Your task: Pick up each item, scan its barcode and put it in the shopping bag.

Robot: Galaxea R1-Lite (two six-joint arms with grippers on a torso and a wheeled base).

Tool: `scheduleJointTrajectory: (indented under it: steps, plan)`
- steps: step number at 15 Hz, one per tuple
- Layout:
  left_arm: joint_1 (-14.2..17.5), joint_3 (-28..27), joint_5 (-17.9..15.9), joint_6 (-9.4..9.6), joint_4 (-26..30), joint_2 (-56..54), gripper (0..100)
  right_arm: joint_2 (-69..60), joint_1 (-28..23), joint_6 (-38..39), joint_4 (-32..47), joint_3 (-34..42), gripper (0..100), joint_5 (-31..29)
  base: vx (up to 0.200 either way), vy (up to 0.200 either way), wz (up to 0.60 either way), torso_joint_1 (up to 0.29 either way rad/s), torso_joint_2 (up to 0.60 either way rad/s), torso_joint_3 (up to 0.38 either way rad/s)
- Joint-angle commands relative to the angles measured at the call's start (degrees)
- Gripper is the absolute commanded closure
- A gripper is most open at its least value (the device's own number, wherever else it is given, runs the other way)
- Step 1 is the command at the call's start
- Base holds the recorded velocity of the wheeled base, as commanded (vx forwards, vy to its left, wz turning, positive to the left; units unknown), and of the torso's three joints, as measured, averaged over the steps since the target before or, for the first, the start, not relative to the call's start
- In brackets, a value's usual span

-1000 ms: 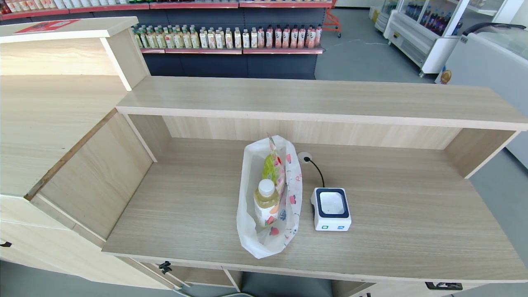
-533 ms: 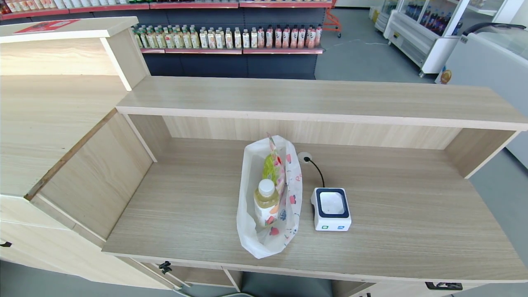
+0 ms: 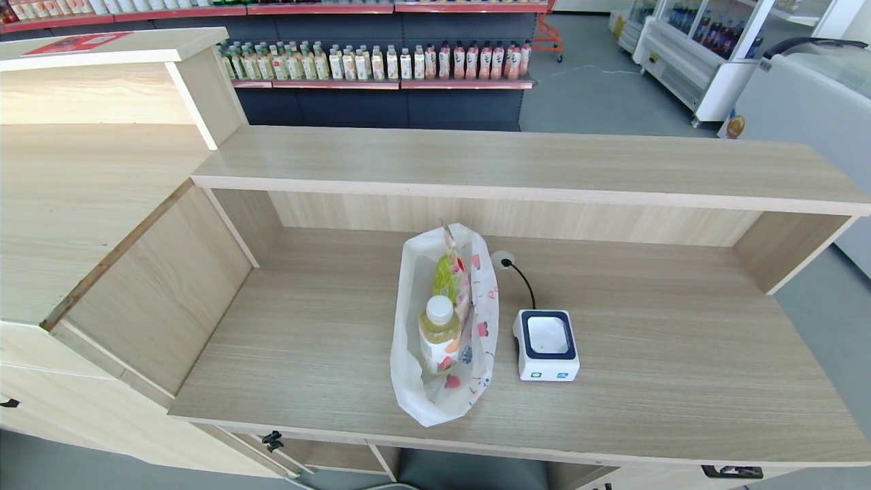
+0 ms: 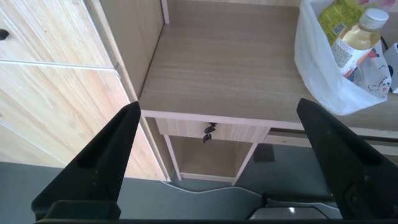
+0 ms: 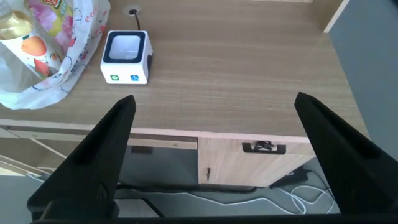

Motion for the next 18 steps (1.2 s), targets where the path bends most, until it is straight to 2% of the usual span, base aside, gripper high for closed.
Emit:
scheduleJointTrajectory:
  steps: [1, 4, 12, 18]
  plan:
    - [0.02, 0.01, -0.01, -0.42, -0.09, -0.02, 0, 0.27, 0.01, -0.02, -0.02, 0.02, 0, 0.0, 0.0, 0.0, 0.0, 0.0, 0.0, 0.0]
    - [0.02, 0.01, -0.01, -0.33, -0.01, -0.02, 0, 0.27, 0.01, -0.02, -0.02, 0.02, 0, 0.0, 0.0, 0.0, 0.0, 0.0, 0.0, 0.0]
    - [0.02, 0.01, -0.01, 0.29, -0.01, -0.02, 0, 0.27, 0.01, 0.16, -0.02, 0.02, 0, 0.0, 0.0, -0.2, 0.0, 0.007, 0.0, 0.003]
    - [0.02, 0.01, -0.01, -0.07, -0.01, -0.02, 0, 0.27, 0.01, 0.42, -0.02, 0.02, 0, 0.0, 0.0, -0.2, 0.0, 0.002, 0.0, 0.002]
